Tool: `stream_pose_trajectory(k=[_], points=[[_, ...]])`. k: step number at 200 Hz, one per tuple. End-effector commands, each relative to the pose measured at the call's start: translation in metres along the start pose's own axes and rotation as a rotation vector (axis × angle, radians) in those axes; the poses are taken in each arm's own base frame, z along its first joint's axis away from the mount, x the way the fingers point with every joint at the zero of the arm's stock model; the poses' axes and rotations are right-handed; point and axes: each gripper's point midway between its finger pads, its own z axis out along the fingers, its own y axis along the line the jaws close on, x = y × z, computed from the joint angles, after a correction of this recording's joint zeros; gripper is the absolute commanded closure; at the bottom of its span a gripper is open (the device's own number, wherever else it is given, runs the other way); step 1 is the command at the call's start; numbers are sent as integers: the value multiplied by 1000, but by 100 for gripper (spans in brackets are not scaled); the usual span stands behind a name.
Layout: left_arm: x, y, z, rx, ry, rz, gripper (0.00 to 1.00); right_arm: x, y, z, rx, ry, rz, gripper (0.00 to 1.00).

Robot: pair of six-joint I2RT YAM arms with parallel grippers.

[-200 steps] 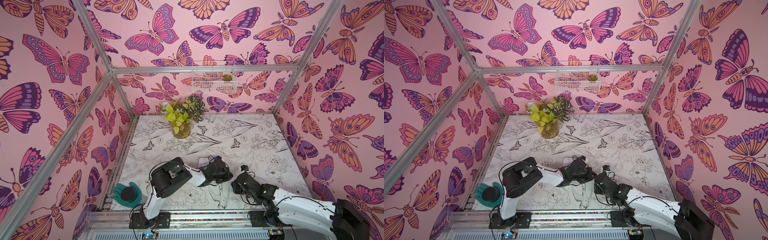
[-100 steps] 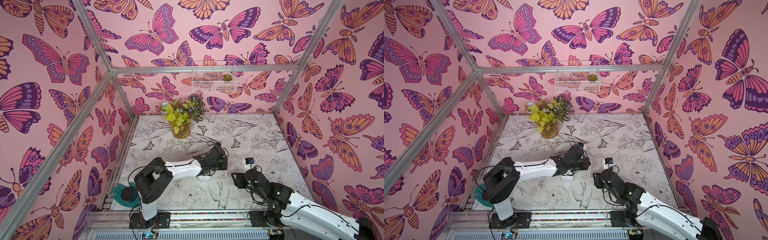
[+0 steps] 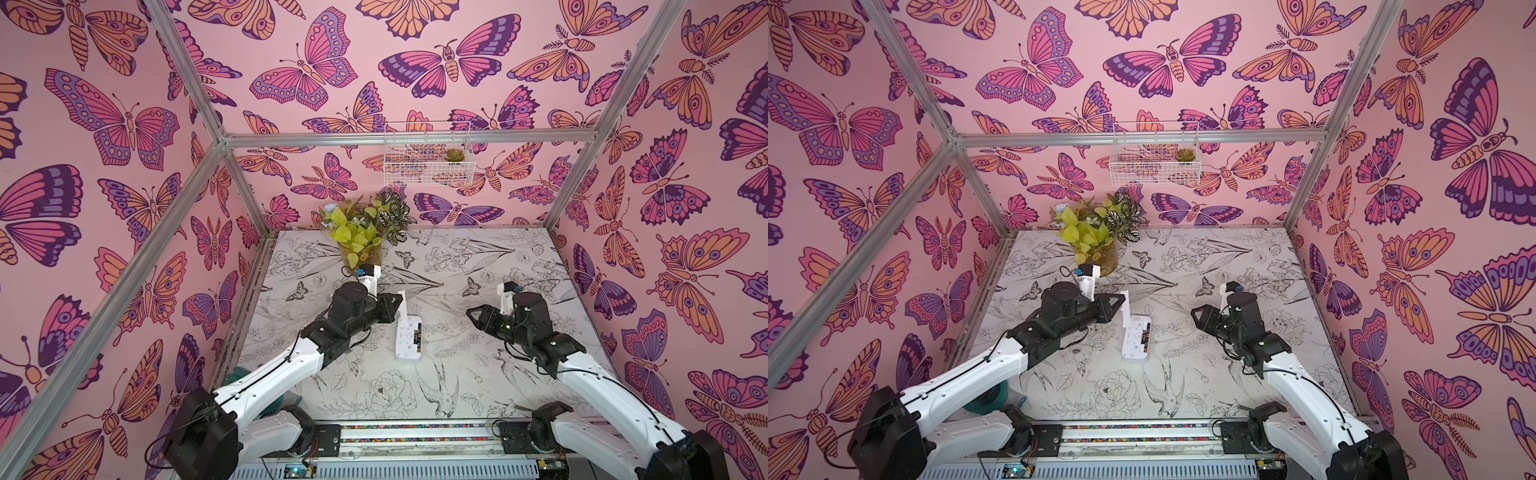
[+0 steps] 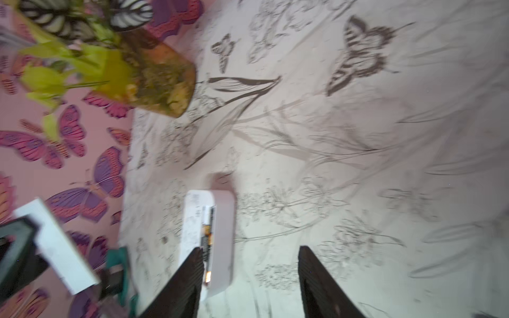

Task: Insert the battery into the alarm
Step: Pick up the cover from the center of the board.

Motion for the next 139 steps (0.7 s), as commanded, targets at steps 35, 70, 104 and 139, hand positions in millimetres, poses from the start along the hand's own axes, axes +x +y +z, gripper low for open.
stream_pose_trajectory(k=[35, 70, 104, 139], points=[[-25, -109, -25, 566, -23, -57, 100, -6, 132, -37, -603, 111, 11, 48], [-26, -116, -18, 604, 15, -101, 100, 0, 160, -56, -646, 105, -53, 55], [-27, -119, -17, 619, 19, -117, 100, 1, 179, -63, -710, 116, -51, 58], [-28, -123, -20, 645, 20, -131, 100, 7, 188, -60, -714, 138, -70, 61]])
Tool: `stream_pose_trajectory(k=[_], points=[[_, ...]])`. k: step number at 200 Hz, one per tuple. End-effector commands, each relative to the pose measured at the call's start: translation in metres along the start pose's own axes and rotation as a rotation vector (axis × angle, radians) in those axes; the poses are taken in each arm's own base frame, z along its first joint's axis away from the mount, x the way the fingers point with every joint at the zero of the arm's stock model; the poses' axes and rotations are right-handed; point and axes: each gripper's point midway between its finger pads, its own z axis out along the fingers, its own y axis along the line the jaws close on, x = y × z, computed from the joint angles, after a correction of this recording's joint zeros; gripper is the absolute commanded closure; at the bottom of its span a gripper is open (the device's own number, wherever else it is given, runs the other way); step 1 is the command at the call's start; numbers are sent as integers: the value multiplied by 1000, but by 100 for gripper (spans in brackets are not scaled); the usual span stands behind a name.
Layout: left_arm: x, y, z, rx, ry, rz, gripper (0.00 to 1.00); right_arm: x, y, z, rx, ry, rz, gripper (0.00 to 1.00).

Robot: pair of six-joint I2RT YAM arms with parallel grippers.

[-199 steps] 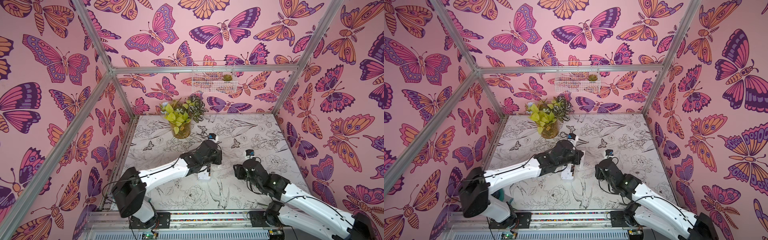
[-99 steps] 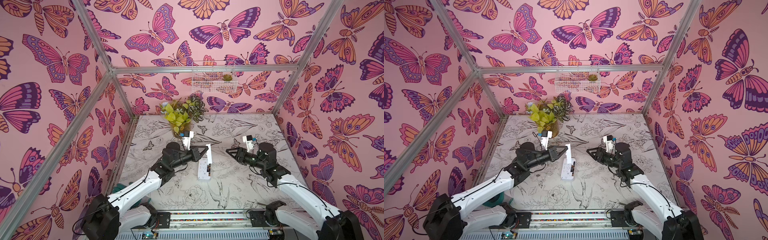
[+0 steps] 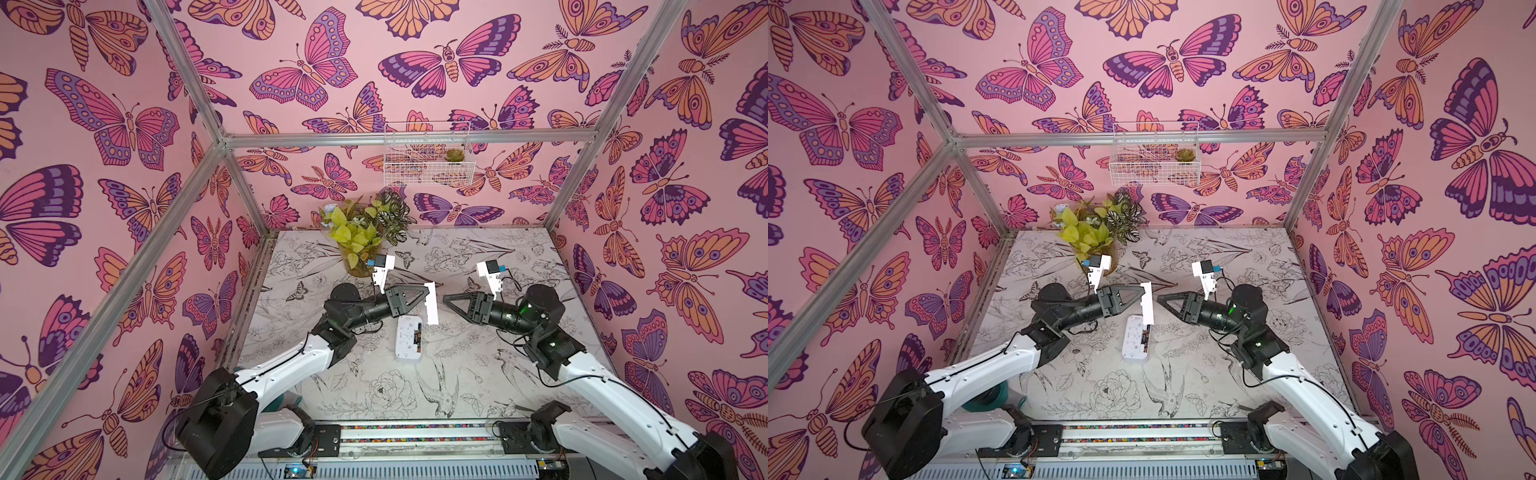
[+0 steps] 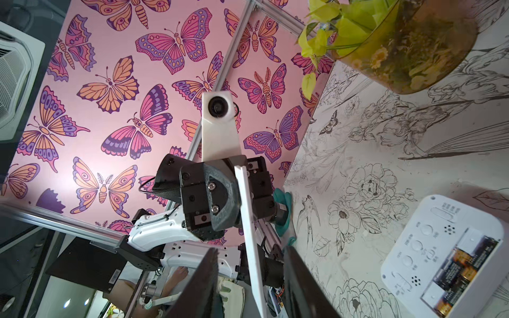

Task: Insert the battery into the alarm
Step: Pick up the cover from the center of the board.

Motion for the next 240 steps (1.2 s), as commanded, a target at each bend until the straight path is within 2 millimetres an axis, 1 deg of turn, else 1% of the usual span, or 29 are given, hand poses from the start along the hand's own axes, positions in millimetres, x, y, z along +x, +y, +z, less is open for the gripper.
stream_pose_trajectory(k=[1, 17, 19, 21, 43, 68, 89, 133, 161, 186, 218, 240], points=[[-6, -24, 1, 84, -3, 23, 100, -2, 19, 6, -45, 12, -24, 61], [-6, -26, 1, 95, -7, 18, 100, 0, 22, 10, -57, 25, -23, 63], [-3, -16, 4, 76, 3, 2, 100, 0, 23, 10, -60, 26, -24, 64], [-3, -13, 5, 71, 4, -1, 100, 0, 23, 11, -62, 27, -22, 64], [-2, -9, 6, 60, 9, -11, 100, 4, 32, 15, -89, 42, -37, 69], [-1, -6, 7, 55, 13, -20, 100, 7, 30, 17, -81, 50, -33, 77], [-2, -6, 7, 57, 13, -23, 100, 7, 27, 18, -75, 50, -30, 80], [-1, -9, 7, 63, 19, -32, 100, 4, 17, 23, -52, 43, 0, 80], [0, -13, 6, 80, 24, -37, 100, 2, 17, 26, -60, 43, 7, 84], [1, -12, 5, 78, 23, -37, 100, 1, 16, 25, -48, 36, 0, 83], [1, -10, 4, 72, 17, -41, 100, 1, 19, 23, -48, 28, -10, 80], [0, -14, 4, 81, 18, -35, 100, 0, 21, 21, -48, 21, -17, 81]])
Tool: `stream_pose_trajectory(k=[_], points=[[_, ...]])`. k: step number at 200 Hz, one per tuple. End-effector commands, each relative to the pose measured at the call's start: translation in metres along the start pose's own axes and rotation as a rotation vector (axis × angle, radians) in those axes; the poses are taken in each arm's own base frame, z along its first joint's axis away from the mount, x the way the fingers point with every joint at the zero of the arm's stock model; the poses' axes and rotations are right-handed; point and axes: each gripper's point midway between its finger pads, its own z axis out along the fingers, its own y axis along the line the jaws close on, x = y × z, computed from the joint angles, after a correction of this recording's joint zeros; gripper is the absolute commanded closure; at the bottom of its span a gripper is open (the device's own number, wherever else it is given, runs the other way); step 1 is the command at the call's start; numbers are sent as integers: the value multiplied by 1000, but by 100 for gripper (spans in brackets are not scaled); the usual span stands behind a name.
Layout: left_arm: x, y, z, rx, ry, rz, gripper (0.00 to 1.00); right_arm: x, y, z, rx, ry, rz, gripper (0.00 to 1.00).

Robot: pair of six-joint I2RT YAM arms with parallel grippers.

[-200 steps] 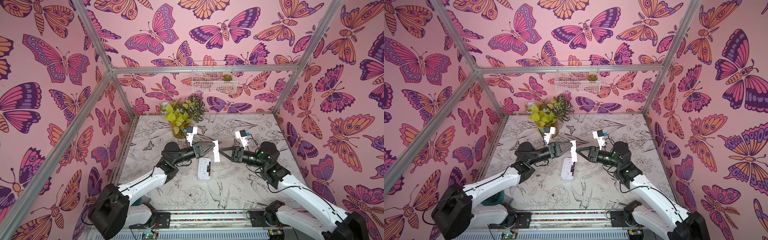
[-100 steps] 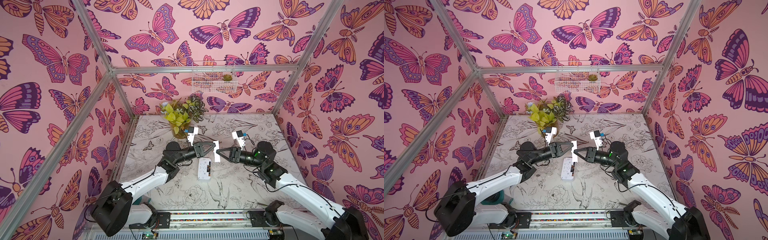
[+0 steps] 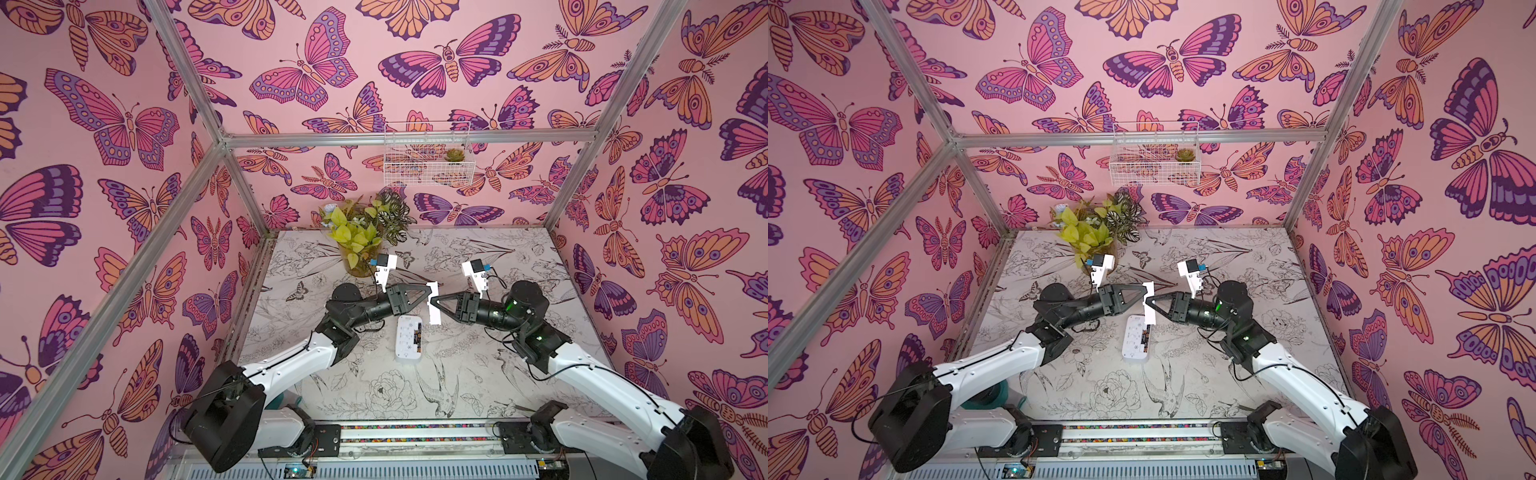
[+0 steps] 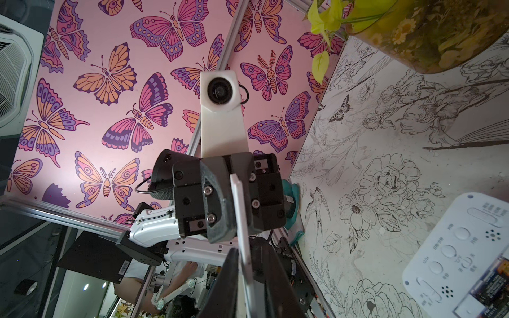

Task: Insert the battery into the alarm
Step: Pick up the cover from the center of the board.

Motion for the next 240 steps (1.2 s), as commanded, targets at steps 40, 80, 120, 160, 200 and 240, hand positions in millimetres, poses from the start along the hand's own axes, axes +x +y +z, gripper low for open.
stream_pose_trajectory(k=[40, 80, 120, 160, 200, 240], points=[[-1, -18, -1, 48, 7, 29, 100, -6, 17, -5, -15, -26, -41, 82], [0, -13, -2, 34, 5, 22, 100, -4, 16, -5, -16, -16, -35, 88], [1, -15, -2, 38, 15, 14, 100, -3, 8, -5, 11, -15, -26, 85], [4, -13, -2, 33, 20, 10, 100, -8, 0, -10, 51, -46, -15, 83], [4, -12, -2, 31, 22, 10, 100, -8, 2, -11, 44, -47, -16, 83], [3, -13, -2, 34, 21, 12, 100, -6, 1, -8, 24, -32, -2, 86]])
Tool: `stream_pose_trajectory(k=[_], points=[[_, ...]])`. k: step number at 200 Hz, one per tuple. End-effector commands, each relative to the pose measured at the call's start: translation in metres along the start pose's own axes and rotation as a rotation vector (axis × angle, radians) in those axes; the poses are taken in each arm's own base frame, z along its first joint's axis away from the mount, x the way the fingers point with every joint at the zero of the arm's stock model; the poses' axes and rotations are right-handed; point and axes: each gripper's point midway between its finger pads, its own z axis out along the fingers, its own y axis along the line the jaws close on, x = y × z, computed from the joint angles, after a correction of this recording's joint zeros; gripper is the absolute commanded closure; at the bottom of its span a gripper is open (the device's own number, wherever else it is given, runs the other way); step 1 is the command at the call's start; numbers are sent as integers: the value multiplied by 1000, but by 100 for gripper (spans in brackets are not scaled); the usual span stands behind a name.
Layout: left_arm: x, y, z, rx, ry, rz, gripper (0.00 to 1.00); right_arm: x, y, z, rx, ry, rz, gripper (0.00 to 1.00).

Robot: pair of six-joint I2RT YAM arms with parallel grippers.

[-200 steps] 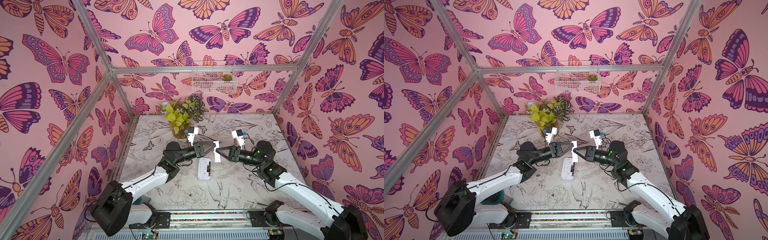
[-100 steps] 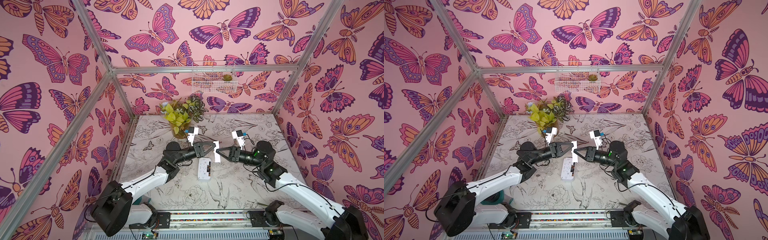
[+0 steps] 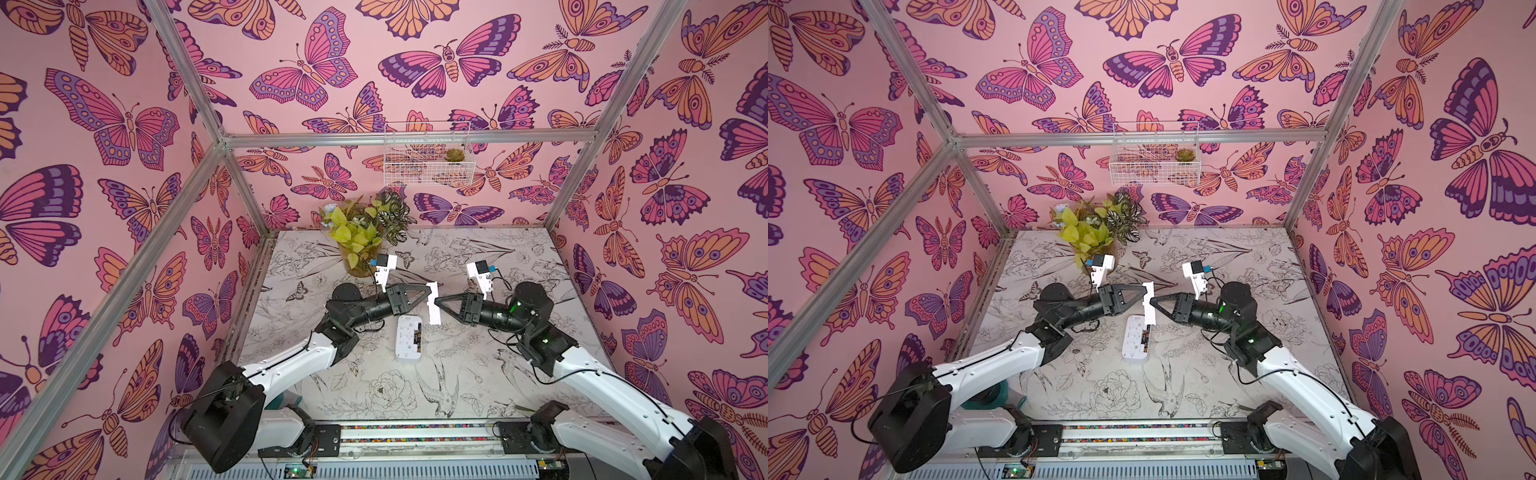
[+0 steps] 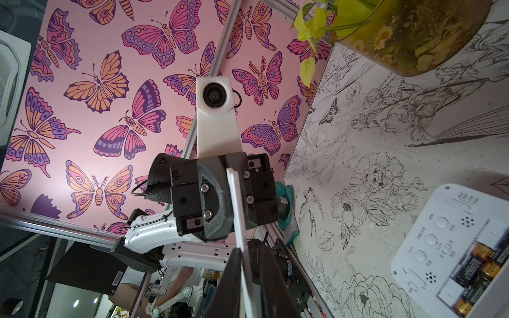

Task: Insert the battery into the alarm
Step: Pick up the cover from the center of the board.

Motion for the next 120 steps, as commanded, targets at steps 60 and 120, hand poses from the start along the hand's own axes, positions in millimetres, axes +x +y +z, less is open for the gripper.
stream_pose_trajectory(k=[60, 120], points=[[3, -4, -3, 8, 4, 31, 75, -3, 2, 0, -14, -5, -22, 100], [37, 117, -82, -611, -31, 71, 23, 29, -97, -22, 285, -86, 72, 100]])
